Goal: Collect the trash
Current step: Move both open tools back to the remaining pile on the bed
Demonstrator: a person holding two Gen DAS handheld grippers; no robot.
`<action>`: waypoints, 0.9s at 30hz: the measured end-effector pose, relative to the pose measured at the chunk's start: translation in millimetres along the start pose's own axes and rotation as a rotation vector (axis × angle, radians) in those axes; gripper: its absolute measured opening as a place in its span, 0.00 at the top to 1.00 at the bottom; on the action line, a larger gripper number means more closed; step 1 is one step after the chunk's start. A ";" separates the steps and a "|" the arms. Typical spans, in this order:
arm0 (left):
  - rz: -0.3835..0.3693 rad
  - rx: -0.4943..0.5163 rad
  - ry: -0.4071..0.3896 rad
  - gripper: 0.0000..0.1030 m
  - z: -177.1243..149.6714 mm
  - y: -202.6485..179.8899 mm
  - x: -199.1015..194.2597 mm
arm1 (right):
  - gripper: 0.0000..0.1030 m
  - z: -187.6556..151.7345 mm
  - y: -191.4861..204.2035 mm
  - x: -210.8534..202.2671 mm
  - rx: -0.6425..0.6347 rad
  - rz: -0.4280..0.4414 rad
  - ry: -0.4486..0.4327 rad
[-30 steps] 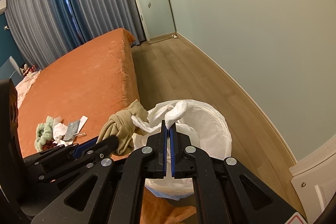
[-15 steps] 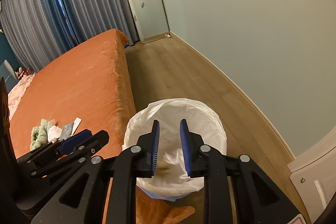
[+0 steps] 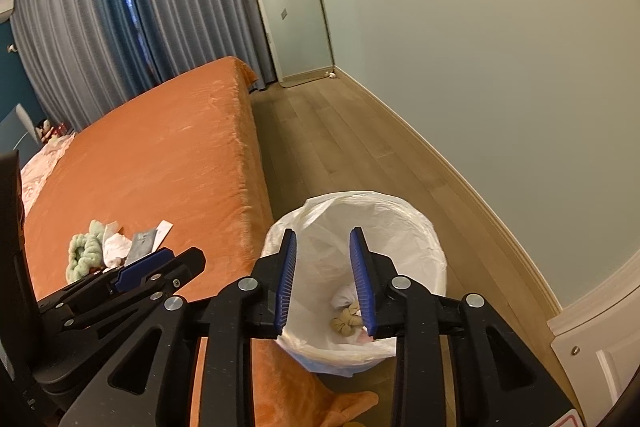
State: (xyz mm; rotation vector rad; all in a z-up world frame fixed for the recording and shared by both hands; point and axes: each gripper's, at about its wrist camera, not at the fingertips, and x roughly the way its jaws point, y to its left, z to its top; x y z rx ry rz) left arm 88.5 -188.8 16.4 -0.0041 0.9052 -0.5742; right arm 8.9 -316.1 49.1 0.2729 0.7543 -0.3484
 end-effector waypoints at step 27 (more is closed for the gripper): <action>0.172 -0.257 -0.020 0.54 -42.2 167.5 -51.9 | 0.45 -46.2 143.9 8.6 -0.173 0.120 0.060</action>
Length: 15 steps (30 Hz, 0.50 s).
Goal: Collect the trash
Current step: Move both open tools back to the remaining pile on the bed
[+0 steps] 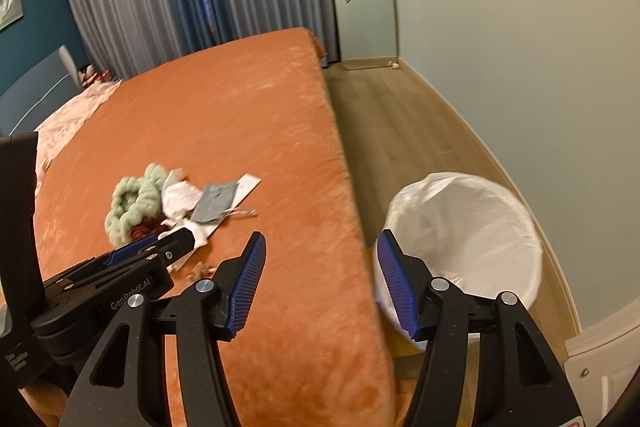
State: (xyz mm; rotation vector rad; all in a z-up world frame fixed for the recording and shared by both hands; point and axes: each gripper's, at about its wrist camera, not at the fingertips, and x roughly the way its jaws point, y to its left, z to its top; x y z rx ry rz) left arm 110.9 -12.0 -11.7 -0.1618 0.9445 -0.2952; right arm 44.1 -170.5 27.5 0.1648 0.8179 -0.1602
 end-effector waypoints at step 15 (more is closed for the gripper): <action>0.126 -0.190 0.034 0.39 -14.2 115.7 9.9 | 0.45 -30.8 68.9 50.8 -0.043 0.060 0.103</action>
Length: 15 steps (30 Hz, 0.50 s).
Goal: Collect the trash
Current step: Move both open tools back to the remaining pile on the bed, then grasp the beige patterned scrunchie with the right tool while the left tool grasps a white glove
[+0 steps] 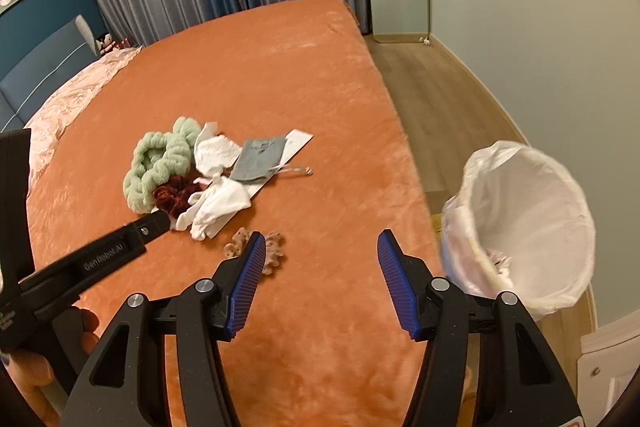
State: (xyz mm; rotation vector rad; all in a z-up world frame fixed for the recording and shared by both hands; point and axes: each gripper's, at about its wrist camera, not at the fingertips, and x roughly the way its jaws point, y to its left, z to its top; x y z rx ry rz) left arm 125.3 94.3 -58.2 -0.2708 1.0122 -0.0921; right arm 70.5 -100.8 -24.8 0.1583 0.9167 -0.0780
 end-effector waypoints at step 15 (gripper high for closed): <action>0.039 -0.066 0.088 0.39 0.6 52.5 51.4 | 0.45 -16.6 32.4 88.9 0.023 0.028 0.144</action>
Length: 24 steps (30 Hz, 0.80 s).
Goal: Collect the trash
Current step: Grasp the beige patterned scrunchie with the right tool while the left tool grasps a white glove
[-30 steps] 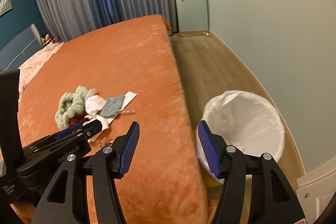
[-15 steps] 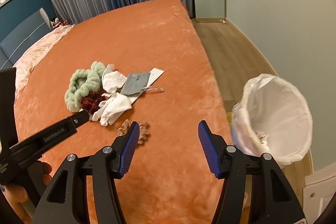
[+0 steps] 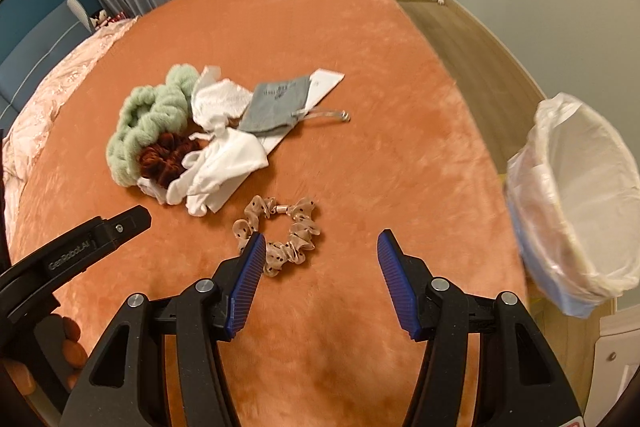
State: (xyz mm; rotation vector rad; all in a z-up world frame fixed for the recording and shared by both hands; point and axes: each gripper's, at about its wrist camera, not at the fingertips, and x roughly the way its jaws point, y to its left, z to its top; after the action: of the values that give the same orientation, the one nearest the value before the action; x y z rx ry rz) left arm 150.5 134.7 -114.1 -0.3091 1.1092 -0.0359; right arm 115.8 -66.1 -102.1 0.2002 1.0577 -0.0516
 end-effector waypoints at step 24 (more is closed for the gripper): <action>-0.107 0.053 0.107 0.90 16.9 -51.2 63.3 | 0.88 -1.8 2.7 63.7 0.007 0.064 0.114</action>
State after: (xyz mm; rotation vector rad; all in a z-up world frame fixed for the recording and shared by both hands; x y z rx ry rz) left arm 200.3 78.0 -149.2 -0.3213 1.1951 -0.1781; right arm 145.9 -59.6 -158.0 0.2455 1.1640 0.0134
